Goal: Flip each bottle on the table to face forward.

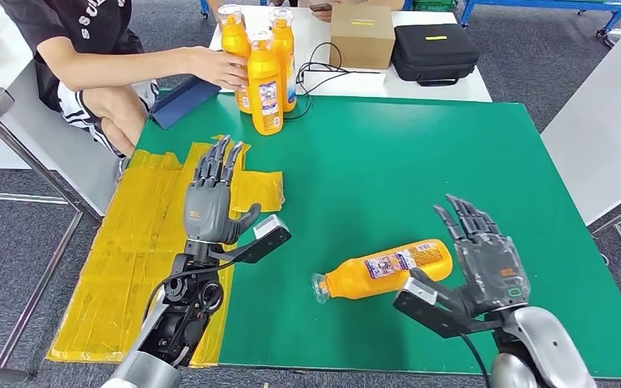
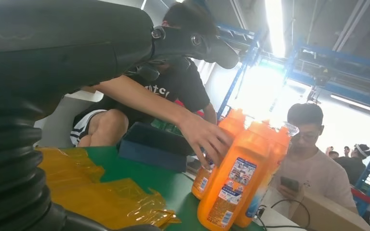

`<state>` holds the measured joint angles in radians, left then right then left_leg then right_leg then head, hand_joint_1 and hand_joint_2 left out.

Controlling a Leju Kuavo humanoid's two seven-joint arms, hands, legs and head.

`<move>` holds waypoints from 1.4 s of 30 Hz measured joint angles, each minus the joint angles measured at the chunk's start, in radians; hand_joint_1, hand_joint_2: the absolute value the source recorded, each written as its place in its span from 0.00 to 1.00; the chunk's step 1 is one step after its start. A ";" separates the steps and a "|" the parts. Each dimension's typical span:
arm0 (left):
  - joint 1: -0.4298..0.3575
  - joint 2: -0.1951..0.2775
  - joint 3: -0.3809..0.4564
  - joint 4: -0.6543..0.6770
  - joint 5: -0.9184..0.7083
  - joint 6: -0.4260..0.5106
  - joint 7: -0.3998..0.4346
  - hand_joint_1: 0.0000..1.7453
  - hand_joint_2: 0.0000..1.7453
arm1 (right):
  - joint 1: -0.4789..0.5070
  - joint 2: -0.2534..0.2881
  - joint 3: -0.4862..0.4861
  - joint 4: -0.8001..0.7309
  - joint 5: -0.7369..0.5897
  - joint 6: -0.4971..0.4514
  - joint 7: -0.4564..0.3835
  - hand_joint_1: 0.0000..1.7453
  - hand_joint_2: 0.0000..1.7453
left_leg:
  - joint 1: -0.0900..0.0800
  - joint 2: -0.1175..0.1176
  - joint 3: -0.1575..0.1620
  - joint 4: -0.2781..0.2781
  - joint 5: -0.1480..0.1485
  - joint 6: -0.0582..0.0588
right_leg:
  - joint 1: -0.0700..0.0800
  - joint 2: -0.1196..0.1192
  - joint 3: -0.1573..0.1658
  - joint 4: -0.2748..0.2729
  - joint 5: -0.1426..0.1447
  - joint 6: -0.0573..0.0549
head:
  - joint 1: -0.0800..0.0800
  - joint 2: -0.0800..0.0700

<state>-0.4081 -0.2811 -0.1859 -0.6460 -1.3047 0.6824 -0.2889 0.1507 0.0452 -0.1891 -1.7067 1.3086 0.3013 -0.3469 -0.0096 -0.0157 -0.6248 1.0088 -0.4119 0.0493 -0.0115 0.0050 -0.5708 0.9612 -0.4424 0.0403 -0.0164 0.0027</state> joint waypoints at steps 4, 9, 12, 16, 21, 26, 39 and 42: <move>-0.001 -0.004 -0.004 0.006 0.002 0.001 -0.003 0.00 1.00 | -0.005 -0.010 -0.171 0.074 0.027 0.039 -0.133 0.00 0.00 | -0.001 0.000 -0.001 0.000 0.000 0.000 | -0.001 0.000 0.000 0.000 0.000 0.000 | 0.000 0.000; -0.002 -0.008 -0.009 0.008 0.005 0.001 -0.003 0.00 1.00 | -0.015 -0.009 -0.282 0.128 0.060 0.041 -0.164 0.00 0.75 | -0.001 0.000 -0.001 0.000 0.000 0.000 | -0.001 0.000 0.000 0.000 0.000 0.000 | 0.000 0.000; -0.001 -0.009 -0.014 0.008 0.005 0.000 -0.001 0.00 1.00 | -0.043 -0.014 -0.321 0.171 0.093 0.004 -0.136 0.00 1.00 | -0.001 0.000 -0.001 0.000 0.000 0.000 | -0.001 0.000 0.000 0.000 0.000 0.000 | 0.000 0.000; 0.002 -0.013 -0.019 0.008 0.003 -0.004 0.004 0.00 1.00 | -0.109 -0.040 -0.358 0.287 0.153 -0.121 -0.093 0.00 1.00 | -0.001 0.001 0.000 0.000 0.000 0.000 | -0.001 0.000 0.000 0.000 0.000 0.000 | 0.000 0.000; 0.004 -0.017 -0.019 0.008 -0.002 -0.016 0.008 0.00 1.00 | -0.168 -0.043 -0.349 0.397 0.207 -0.215 -0.051 0.00 1.00 | -0.001 0.000 0.000 0.000 0.000 0.000 | -0.001 0.000 0.001 0.000 0.000 0.000 | 0.000 0.000; 0.004 -0.018 -0.018 0.008 -0.004 -0.022 0.008 0.00 1.00 | -0.216 -0.053 -0.295 0.479 0.211 -0.294 -0.028 0.00 1.00 | -0.001 0.000 0.000 0.000 0.000 0.000 | -0.001 0.000 0.000 0.000 0.000 0.000 | 0.000 0.000; -0.007 -0.018 -0.013 0.013 0.000 -0.031 0.002 0.00 1.00 | -0.247 -0.065 -0.176 0.567 0.200 -0.290 -0.042 0.00 1.00 | -0.001 0.000 -0.001 0.000 0.000 0.000 | -0.001 0.000 0.000 0.000 0.000 0.000 | 0.000 0.000; -0.021 -0.018 -0.012 0.023 0.009 -0.032 -0.005 0.00 1.00 | -0.253 -0.090 -0.120 0.608 0.154 -0.264 -0.075 0.00 1.00 | -0.001 0.000 -0.001 0.000 0.000 0.000 | -0.001 0.000 0.001 0.000 0.000 0.000 | 0.000 0.000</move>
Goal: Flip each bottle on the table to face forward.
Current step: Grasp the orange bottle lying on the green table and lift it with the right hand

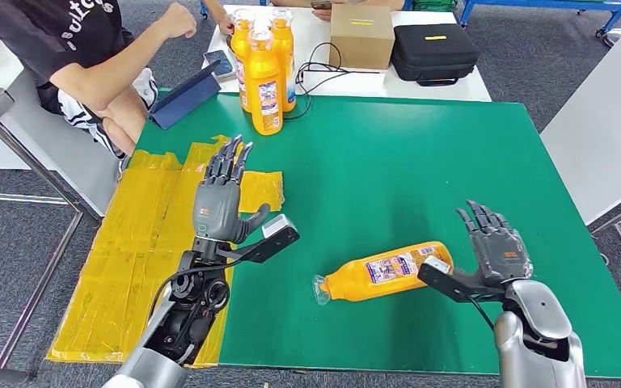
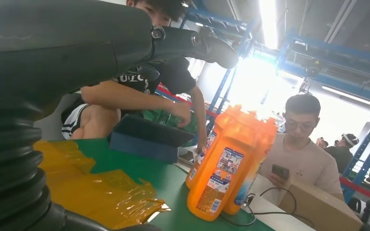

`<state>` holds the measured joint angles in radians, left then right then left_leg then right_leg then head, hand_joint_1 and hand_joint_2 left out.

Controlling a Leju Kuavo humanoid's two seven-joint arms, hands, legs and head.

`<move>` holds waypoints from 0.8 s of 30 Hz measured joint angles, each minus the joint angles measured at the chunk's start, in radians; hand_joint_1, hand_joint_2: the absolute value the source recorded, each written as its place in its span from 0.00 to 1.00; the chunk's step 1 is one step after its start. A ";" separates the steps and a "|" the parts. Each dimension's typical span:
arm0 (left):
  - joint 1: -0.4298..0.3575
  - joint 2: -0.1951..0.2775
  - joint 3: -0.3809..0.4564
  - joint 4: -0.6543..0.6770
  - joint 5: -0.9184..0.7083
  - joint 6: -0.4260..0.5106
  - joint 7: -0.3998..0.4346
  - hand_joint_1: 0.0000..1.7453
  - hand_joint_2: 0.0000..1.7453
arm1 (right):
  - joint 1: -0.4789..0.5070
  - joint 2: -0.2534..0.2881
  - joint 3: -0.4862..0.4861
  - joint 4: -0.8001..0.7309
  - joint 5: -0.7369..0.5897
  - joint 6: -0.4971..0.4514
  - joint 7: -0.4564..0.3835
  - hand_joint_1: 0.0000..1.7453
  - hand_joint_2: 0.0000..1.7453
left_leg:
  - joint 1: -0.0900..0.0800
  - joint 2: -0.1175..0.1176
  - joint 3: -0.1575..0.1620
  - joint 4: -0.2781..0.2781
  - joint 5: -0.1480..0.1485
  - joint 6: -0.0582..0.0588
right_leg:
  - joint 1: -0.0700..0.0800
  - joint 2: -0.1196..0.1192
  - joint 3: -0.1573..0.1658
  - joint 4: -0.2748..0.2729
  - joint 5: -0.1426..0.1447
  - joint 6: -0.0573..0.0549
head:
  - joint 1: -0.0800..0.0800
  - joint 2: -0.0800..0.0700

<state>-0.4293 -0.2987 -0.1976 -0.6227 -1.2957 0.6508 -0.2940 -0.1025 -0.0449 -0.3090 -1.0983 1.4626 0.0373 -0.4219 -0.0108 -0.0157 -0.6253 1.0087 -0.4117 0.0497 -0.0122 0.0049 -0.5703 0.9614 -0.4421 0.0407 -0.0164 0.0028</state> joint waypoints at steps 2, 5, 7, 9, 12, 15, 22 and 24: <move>-0.005 0.000 0.003 0.006 0.006 0.002 -0.004 0.00 1.00 | -0.007 -0.016 0.032 0.025 -0.030 0.013 -0.019 0.00 1.00 | 0.000 0.000 0.000 0.000 0.000 0.000 | 0.000 0.000 0.000 0.000 0.000 0.000 | 0.000 0.000; -0.010 0.000 0.009 0.014 0.018 0.008 -0.012 0.00 1.00 | -0.018 -0.041 0.078 0.055 -0.096 0.066 -0.070 0.00 1.00 | 0.000 0.000 0.000 0.000 0.000 0.000 | 0.000 0.000 0.000 0.000 0.000 0.000 | 0.000 0.000; -0.012 0.000 0.013 0.018 0.025 0.010 -0.020 0.00 1.00 | -0.020 -0.057 0.111 0.065 -0.143 0.110 -0.102 0.00 1.00 | 0.000 0.000 0.000 0.000 0.000 0.000 | 0.000 -0.001 0.000 0.000 0.000 0.000 | 0.000 0.000; -0.013 0.000 0.017 0.023 0.030 0.011 -0.028 0.00 1.00 | -0.019 -0.070 0.140 0.068 -0.180 0.151 -0.117 0.00 1.00 | 0.000 -0.001 0.000 0.000 0.000 0.000 | 0.000 -0.001 0.000 0.000 0.000 0.000 | 0.000 0.000; -0.018 0.000 0.024 0.031 0.032 0.011 -0.035 0.00 1.00 | -0.013 -0.084 0.170 0.069 -0.202 0.208 -0.116 0.00 1.00 | 0.000 -0.001 0.000 0.000 0.000 0.000 | 0.000 -0.001 0.000 0.000 0.000 0.000 | 0.000 0.000; -0.026 0.000 0.026 0.042 0.034 0.012 -0.038 0.00 1.00 | -0.001 -0.092 0.190 0.069 -0.200 0.248 -0.091 0.00 1.00 | 0.000 -0.001 0.000 0.000 0.000 0.000 | 0.000 -0.001 0.000 0.000 0.000 0.000 | 0.000 0.000; -0.047 0.000 0.029 0.073 0.050 0.021 -0.042 0.00 1.00 | -0.007 -0.118 0.208 0.134 -0.180 0.252 -0.045 0.00 1.00 | 0.000 -0.001 0.000 0.000 0.000 0.000 | 0.000 -0.001 0.000 0.000 0.000 0.000 | 0.000 0.000; -0.048 0.000 0.029 0.079 0.051 0.023 -0.042 0.00 1.00 | -0.013 -0.124 0.209 0.151 -0.179 0.251 -0.044 0.00 1.00 | 0.000 -0.001 0.000 0.000 0.000 0.000 | 0.000 -0.001 0.000 0.000 0.000 0.000 | 0.000 0.000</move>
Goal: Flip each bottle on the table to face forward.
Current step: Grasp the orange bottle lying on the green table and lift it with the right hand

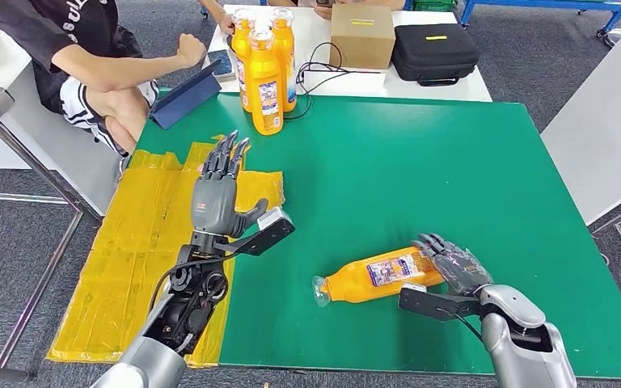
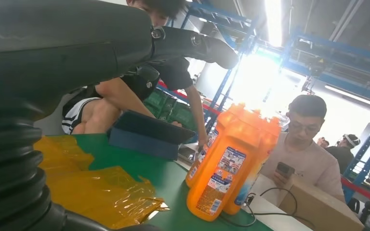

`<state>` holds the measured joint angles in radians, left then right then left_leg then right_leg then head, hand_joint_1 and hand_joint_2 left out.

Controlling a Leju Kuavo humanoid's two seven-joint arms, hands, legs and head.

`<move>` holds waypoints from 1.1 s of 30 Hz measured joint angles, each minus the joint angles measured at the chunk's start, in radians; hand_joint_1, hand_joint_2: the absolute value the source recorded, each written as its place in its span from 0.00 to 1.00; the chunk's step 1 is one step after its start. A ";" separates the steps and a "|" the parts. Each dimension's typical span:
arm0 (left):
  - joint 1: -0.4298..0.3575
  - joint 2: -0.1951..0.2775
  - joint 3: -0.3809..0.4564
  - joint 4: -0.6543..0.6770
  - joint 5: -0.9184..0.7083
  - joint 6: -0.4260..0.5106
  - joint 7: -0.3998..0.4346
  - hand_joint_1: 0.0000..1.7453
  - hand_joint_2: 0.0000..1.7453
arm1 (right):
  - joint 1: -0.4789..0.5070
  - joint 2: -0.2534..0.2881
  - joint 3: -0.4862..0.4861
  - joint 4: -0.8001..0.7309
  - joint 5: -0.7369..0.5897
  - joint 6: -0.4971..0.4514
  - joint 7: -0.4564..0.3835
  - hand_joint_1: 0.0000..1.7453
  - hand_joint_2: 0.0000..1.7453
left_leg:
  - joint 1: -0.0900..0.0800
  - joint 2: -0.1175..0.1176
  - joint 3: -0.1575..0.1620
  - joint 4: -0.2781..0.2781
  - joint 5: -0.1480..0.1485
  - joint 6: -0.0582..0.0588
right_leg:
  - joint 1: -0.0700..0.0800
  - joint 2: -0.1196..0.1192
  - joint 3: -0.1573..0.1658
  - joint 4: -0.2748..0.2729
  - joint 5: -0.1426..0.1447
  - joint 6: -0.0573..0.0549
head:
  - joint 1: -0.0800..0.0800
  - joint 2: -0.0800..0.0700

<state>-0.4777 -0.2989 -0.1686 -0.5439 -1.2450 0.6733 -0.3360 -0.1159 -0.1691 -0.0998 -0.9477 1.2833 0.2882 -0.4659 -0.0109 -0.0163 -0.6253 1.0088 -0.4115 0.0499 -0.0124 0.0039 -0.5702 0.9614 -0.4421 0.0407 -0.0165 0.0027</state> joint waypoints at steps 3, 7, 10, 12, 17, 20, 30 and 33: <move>-0.002 0.000 0.000 0.008 0.005 0.003 -0.001 0.00 1.00 | -0.021 -0.016 0.011 0.039 -0.002 0.005 0.001 0.32 1.00 | 0.000 0.000 0.000 0.000 0.000 0.000 | 0.000 0.000 0.000 0.000 0.000 0.000 | 0.000 0.000; -0.004 0.000 0.000 0.019 0.027 0.014 -0.008 0.00 1.00 | -0.108 -0.086 0.065 0.168 -0.003 0.015 -0.013 1.00 1.00 | 0.000 0.000 0.002 0.000 0.000 0.000 | 0.000 0.000 0.002 0.000 0.000 0.000 | 0.000 0.000; -0.003 0.004 0.001 0.024 0.046 0.025 -0.019 0.00 1.00 | -0.207 -0.137 0.131 0.288 0.016 0.015 -0.049 1.00 1.00 | 0.000 0.000 0.005 0.000 0.000 0.000 | 0.000 0.000 0.005 0.000 0.000 0.000 | 0.000 0.000; 0.000 0.009 0.002 0.024 0.053 0.027 -0.029 0.00 1.00 | -0.278 -0.157 0.183 0.363 0.035 0.021 -0.064 1.00 1.00 | 0.000 0.001 0.007 0.000 0.000 0.000 | 0.000 0.001 0.007 0.000 0.000 0.000 | 0.000 0.000; 0.005 0.020 0.011 0.024 0.056 0.027 -0.042 0.00 1.00 | -0.397 -0.172 0.282 0.490 0.054 0.033 -0.062 1.00 1.00 | 0.000 0.001 0.008 0.000 0.001 0.002 | 0.000 0.001 0.008 0.000 0.001 0.001 | 0.000 0.000; 0.006 0.024 0.013 0.024 0.056 0.027 -0.043 0.00 1.00 | -0.425 -0.174 0.310 0.527 0.055 0.033 -0.061 1.00 1.00 | 0.000 0.001 0.009 0.000 0.001 0.002 | 0.000 0.001 0.009 0.000 0.001 0.001 | 0.000 0.000; 0.007 0.031 0.023 0.024 0.052 0.027 -0.045 0.00 1.00 | -0.477 -0.172 0.360 0.583 0.060 0.029 -0.055 1.00 1.00 | 0.000 0.001 0.008 0.000 0.001 0.002 | 0.000 0.001 0.009 0.000 0.001 0.001 | 0.000 0.000; 0.008 0.033 0.034 0.023 0.044 0.027 -0.054 0.00 1.00 | -0.490 -0.164 0.374 0.596 0.044 -0.020 -0.048 1.00 1.00 | 0.000 0.001 0.008 0.000 0.001 0.002 | 0.000 0.001 0.009 0.000 0.002 0.001 | 0.000 0.000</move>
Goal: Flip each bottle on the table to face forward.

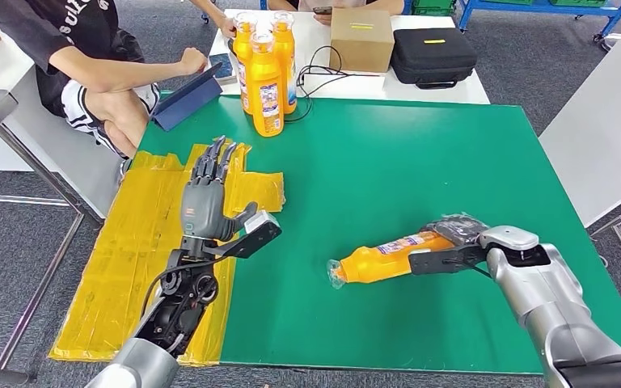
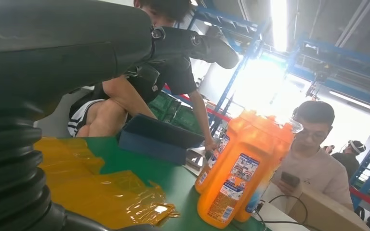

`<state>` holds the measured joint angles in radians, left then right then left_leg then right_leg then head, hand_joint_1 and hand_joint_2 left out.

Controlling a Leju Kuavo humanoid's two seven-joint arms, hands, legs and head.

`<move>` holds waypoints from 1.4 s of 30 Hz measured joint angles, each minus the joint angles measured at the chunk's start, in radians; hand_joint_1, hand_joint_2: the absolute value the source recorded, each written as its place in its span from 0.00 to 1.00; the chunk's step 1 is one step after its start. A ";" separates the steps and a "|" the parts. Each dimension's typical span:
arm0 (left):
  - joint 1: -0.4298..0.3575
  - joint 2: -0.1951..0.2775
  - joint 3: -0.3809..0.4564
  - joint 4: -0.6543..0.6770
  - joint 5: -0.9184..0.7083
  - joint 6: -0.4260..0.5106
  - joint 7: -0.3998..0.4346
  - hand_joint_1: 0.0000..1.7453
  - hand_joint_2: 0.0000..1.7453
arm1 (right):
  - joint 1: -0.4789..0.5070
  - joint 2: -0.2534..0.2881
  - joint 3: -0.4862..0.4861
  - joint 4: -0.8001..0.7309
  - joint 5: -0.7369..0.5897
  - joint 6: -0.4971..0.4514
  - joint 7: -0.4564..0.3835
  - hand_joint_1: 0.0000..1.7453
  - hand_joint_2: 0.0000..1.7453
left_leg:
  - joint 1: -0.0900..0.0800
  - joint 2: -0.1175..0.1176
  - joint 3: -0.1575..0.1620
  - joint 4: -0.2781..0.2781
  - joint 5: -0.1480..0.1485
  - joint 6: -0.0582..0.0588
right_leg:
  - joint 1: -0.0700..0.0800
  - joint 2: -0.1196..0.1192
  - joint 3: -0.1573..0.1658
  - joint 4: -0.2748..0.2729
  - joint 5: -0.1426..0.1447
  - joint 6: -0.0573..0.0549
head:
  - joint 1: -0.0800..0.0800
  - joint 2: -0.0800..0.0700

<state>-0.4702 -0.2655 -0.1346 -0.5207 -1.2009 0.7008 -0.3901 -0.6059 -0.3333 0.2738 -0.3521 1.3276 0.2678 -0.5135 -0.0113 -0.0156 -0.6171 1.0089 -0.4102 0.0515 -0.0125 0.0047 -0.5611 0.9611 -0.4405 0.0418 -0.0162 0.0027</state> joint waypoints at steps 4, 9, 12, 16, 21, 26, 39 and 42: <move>0.005 0.001 0.025 -0.003 -0.023 0.000 -0.006 0.00 1.00 | 0.010 0.049 -0.004 0.006 -0.092 -0.210 0.070 1.00 1.00 | 0.000 0.000 0.000 0.000 0.000 0.000 | 0.001 0.000 0.000 0.000 0.000 0.000 | 0.000 0.000; 0.019 0.001 0.051 -0.022 -0.034 -0.001 -0.007 0.00 1.00 | 0.026 0.174 -0.067 0.000 -0.233 -0.436 0.183 1.00 1.00 | 0.003 0.000 -0.002 0.000 0.000 0.000 | 0.003 0.000 -0.002 0.001 0.000 0.000 | 0.000 0.000; 0.034 -0.002 0.067 -0.048 0.045 -0.030 -0.050 0.00 1.00 | 0.032 0.254 -0.126 -0.025 -0.313 -0.551 0.183 1.00 1.00 | 0.004 0.000 -0.003 0.000 0.000 -0.001 | 0.003 0.000 -0.004 0.001 -0.001 -0.001 | 0.000 0.000; 0.080 -0.003 0.086 -0.144 0.250 -0.173 -0.125 0.00 1.00 | 0.058 0.347 -0.183 -0.082 -0.384 -0.682 0.151 1.00 1.00 | 0.004 0.000 -0.003 0.000 -0.001 -0.002 | 0.004 0.000 -0.005 0.001 -0.002 -0.002 | 0.000 0.000; 0.177 -0.003 0.090 -0.332 0.500 -0.384 -0.157 0.00 1.00 | 0.138 0.431 -0.196 -0.159 -0.464 -0.822 0.083 1.00 1.00 | 0.004 0.000 -0.004 0.000 -0.002 -0.003 | 0.003 0.000 -0.005 0.001 -0.003 -0.003 | 0.000 0.000; 0.230 -0.003 0.079 -0.447 0.605 -0.485 -0.152 0.00 1.00 | 0.171 0.476 -0.192 -0.187 -0.518 -0.867 0.050 1.00 1.00 | 0.004 0.000 -0.004 0.000 -0.002 -0.003 | 0.003 0.000 -0.006 0.001 -0.003 -0.003 | 0.000 0.000; 0.295 -0.003 -0.027 -0.594 0.900 -0.805 -0.124 0.00 1.00 | 0.248 0.586 -0.060 -0.285 -0.492 -0.901 0.112 1.00 1.00 | 0.004 0.000 -0.005 -0.001 -0.002 -0.004 | 0.003 0.000 -0.007 0.001 -0.003 -0.004 | 0.000 0.000; 0.297 -0.003 -0.036 -0.603 0.904 -0.806 -0.123 0.00 1.00 | 0.253 0.591 -0.046 -0.298 -0.492 -0.900 0.115 1.00 1.00 | 0.004 0.000 -0.005 -0.001 -0.002 -0.004 | 0.003 0.000 -0.007 0.001 -0.003 -0.004 | 0.000 0.000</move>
<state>-0.1732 -0.2687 -0.1708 -1.1235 -0.2972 -0.1049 -0.5128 -0.3532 0.2572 0.2279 -0.6500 0.8358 -0.6324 -0.3989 -0.0072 -0.0156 -0.6219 1.0082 -0.4124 0.0478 -0.0096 0.0050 -0.5676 0.9620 -0.4438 0.0379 -0.0160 0.0028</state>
